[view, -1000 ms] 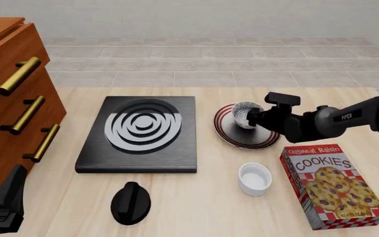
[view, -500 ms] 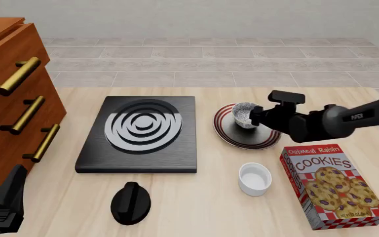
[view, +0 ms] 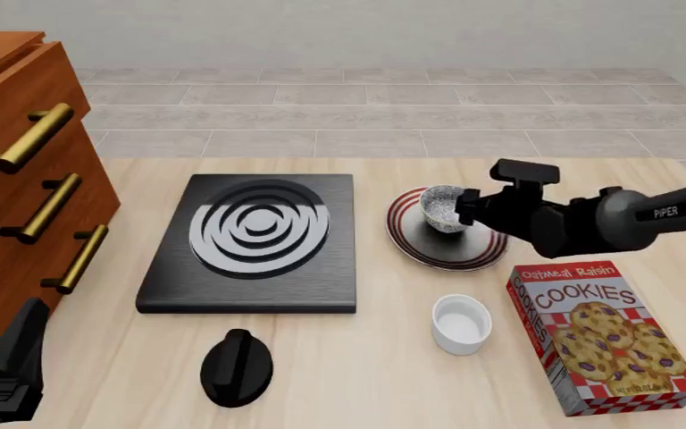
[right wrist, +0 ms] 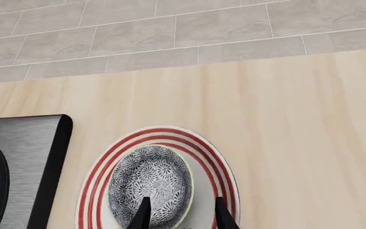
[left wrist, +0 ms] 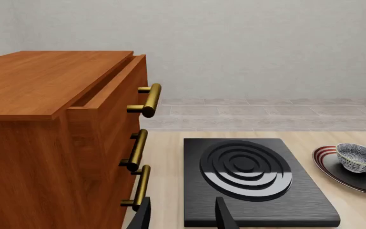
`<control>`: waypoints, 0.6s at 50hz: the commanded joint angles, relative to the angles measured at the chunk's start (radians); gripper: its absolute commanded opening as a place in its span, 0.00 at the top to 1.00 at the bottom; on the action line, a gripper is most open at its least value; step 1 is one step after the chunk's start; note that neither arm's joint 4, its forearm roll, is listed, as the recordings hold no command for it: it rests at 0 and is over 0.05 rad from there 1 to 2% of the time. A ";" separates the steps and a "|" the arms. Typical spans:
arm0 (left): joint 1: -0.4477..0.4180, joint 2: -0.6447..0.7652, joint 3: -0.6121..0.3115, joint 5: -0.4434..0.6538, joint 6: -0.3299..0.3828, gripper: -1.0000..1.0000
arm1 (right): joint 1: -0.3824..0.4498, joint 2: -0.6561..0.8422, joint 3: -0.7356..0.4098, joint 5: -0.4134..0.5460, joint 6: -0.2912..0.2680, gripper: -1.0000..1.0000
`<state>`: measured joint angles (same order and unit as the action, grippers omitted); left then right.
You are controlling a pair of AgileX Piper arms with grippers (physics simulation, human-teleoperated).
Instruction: Pick the akita bowl next to the ramekin and place it on the plate.
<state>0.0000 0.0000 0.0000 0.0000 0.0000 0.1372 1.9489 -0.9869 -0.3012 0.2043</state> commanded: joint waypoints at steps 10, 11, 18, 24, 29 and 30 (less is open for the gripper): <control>0.000 0.000 0.000 0.000 0.000 0.00 | 0.011 -0.072 0.038 0.017 -0.002 0.00; 0.000 0.000 0.000 0.000 0.000 0.00 | 0.012 -0.078 0.042 0.018 -0.002 0.00; 0.000 0.000 0.000 0.000 0.000 0.00 | 0.014 -0.123 0.049 0.045 -0.012 0.00; 0.000 0.000 0.000 0.000 0.000 0.00 | 0.013 -0.155 0.056 0.066 -0.022 0.00; 0.000 0.000 0.000 0.000 0.000 0.00 | 0.011 -0.173 0.065 0.074 -0.027 0.00; 0.000 0.000 0.000 0.000 0.000 0.00 | 0.010 -0.174 0.065 0.078 -0.031 0.00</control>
<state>0.0000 0.0000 0.0000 0.0000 0.0000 0.1487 1.8142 -0.9354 -0.2468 0.1862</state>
